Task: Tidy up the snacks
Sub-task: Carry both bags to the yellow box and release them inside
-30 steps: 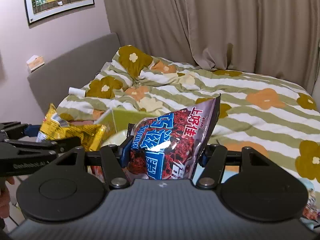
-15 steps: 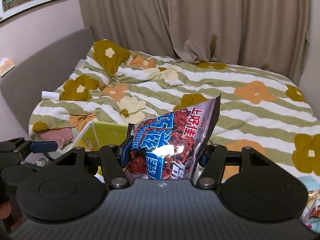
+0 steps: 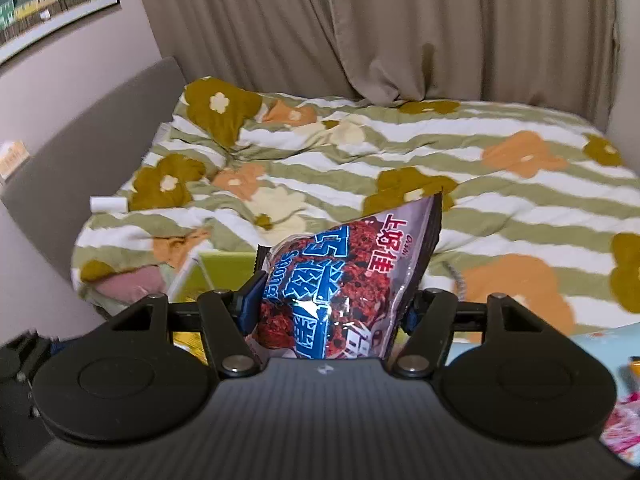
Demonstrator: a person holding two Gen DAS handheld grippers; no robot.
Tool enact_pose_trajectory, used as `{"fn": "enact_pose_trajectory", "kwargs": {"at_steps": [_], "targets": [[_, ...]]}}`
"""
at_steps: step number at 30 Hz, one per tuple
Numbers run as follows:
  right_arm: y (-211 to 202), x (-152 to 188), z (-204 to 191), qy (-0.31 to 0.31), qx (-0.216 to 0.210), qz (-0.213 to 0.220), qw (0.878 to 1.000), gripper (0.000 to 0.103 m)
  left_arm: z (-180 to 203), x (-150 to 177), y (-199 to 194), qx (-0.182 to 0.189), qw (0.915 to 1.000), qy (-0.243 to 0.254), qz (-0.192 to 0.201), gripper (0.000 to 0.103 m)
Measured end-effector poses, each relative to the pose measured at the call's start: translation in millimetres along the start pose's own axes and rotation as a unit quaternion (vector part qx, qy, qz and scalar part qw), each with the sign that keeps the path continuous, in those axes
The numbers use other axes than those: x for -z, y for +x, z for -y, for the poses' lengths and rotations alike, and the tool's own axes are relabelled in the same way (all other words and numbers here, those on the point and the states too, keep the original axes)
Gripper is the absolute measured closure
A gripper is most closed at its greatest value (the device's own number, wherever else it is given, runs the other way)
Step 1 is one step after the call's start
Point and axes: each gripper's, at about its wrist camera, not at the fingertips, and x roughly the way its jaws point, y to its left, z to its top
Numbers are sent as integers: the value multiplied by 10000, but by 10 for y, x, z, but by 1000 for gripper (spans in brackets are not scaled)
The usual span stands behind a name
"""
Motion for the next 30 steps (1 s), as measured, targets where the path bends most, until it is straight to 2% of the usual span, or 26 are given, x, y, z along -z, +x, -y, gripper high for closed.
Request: {"fn": "enact_pose_trajectory", "kwargs": {"at_steps": [1,3,4,9,16,23,30], "targets": [[39,-16,3,95,-72,5,9999,24,-8,-8,-2,-26,10000,-1,6,0],[137,-29,14,284,-208,-11,9994,15,-28,-16,16,-86,10000,-12,-14,0],[189,-27,21,351,-205,-68,9992,0,-34,-18,31,-109,9999,-23,-37,0],[266,35,87,363,-154,-202,9990,0,-22,50,80,-158,9997,-45,-152,0],[133,107,103,165,4,-176,9997,0,26,71,52,-133,9997,-59,-176,0],[-283,78,66,83,80,162,9998,0,96,-52,-206,-137,9999,4,64,0],[-718,140,107,-65,458,198,9987,0,342,-96,-415,-13,9992,293,280,0]]}}
